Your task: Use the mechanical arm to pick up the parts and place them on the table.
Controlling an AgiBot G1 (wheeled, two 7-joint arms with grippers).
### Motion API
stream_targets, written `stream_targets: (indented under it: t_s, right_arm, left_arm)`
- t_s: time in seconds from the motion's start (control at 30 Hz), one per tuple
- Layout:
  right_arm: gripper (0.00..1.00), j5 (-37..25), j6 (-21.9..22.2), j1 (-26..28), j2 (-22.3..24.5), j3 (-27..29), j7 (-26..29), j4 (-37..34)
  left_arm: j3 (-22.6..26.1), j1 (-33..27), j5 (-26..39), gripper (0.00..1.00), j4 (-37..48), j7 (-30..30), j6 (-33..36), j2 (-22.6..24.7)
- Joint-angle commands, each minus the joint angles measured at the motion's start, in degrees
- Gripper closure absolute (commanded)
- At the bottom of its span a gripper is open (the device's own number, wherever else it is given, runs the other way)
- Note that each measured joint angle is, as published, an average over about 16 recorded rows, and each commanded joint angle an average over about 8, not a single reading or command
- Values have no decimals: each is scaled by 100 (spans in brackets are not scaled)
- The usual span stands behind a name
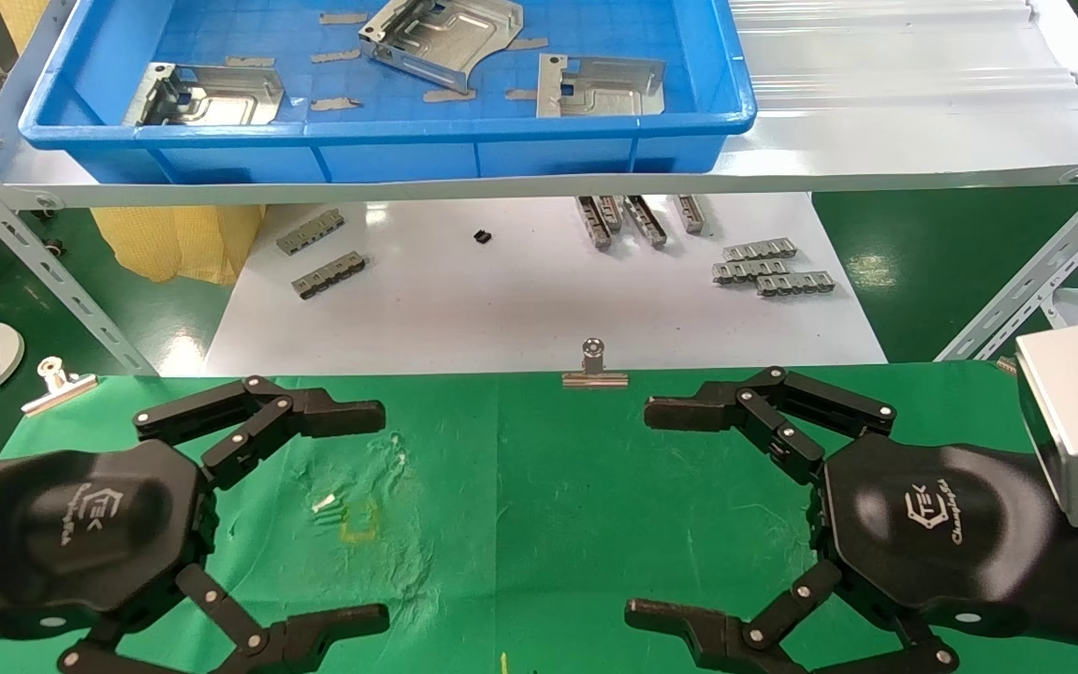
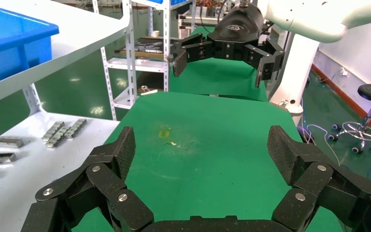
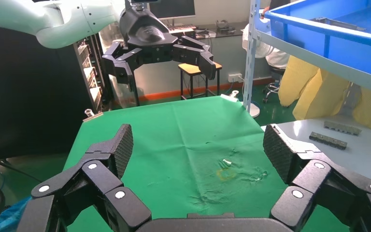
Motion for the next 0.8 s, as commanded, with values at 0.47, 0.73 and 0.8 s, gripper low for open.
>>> stream_targets:
  t_s: [0.47,0.73,0.8]
  right_arm:
    - [0,0,0,0,0,0,0,0]
    - [0,0,0,0,0,0,0,0]
    - [0,0,0,0,0,0,0,0]
  left_arm:
    - [0,0,0,0,0,0,0,0]
    - [0,0,0,0,0,0,0,0]
    - [0,0,0,0,0,0,0,0]
